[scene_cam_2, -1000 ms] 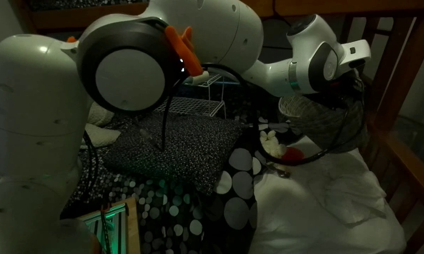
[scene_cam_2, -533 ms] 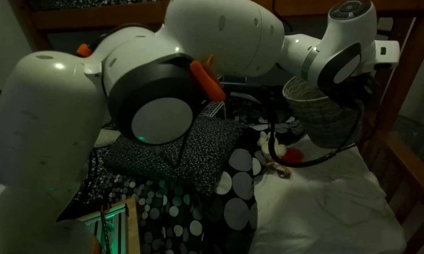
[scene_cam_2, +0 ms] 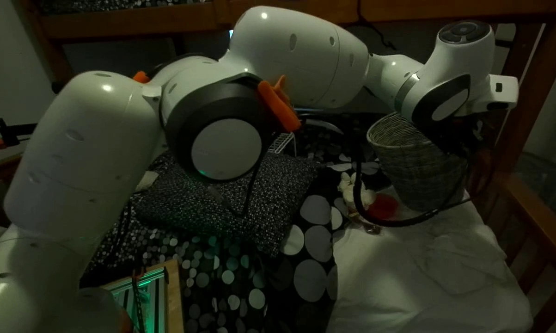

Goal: Pick up the basket and pour all the contents onto the bed, put the basket back on the bed

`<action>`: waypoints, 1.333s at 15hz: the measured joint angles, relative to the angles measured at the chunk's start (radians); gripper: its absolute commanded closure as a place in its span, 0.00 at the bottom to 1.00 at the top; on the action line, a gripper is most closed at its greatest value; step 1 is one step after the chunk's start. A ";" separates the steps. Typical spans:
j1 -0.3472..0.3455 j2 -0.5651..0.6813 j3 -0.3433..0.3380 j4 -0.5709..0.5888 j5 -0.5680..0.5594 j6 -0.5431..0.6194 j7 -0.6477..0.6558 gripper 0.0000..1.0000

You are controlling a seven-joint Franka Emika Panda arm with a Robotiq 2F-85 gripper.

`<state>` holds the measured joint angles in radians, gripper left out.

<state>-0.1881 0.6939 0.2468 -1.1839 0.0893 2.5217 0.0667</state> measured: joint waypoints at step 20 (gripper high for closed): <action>0.083 0.400 -0.019 0.513 0.190 -0.136 0.031 0.97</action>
<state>-0.1047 1.0937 0.2276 -0.6707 0.2798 2.3856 0.0980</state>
